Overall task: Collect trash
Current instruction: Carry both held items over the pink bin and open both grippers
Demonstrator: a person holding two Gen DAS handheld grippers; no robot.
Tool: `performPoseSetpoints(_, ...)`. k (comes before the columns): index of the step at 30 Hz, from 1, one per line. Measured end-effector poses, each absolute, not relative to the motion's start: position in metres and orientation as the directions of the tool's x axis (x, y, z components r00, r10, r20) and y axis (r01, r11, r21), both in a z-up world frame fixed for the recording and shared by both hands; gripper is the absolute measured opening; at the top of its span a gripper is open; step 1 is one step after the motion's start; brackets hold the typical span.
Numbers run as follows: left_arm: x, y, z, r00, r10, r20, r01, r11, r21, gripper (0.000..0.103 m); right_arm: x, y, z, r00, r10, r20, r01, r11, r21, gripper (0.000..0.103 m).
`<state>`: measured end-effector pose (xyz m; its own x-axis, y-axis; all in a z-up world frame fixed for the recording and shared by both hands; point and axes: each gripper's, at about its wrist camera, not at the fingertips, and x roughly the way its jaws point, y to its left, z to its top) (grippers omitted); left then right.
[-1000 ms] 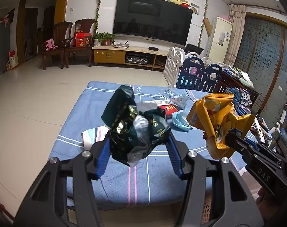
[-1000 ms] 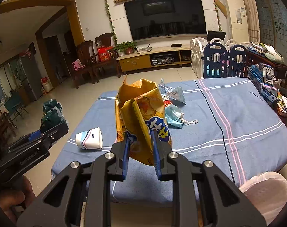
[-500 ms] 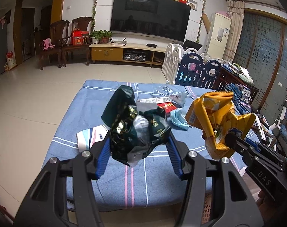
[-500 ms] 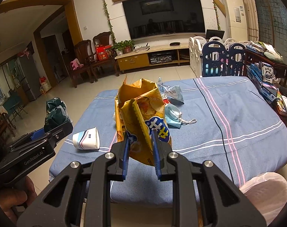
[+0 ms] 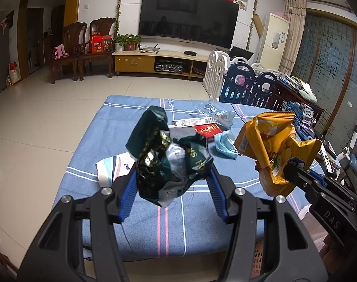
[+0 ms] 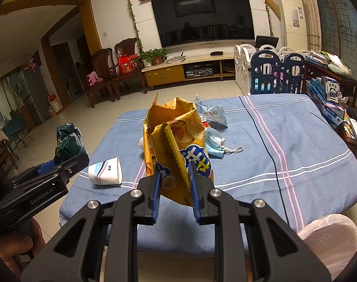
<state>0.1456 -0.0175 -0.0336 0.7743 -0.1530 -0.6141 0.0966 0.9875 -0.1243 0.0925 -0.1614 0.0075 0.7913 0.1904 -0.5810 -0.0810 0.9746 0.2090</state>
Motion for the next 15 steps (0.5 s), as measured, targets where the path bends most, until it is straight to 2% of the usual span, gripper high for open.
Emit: performPoseSetpoints(15,0.1459,-0.0243,-0.0365,0.767,-0.165,-0.621,0.111,0.986,-0.124,0.056,0.0917,-0.1638,0.0075,0.795,0.190,-0.577,-0.079,0.974,0.211,0.023)
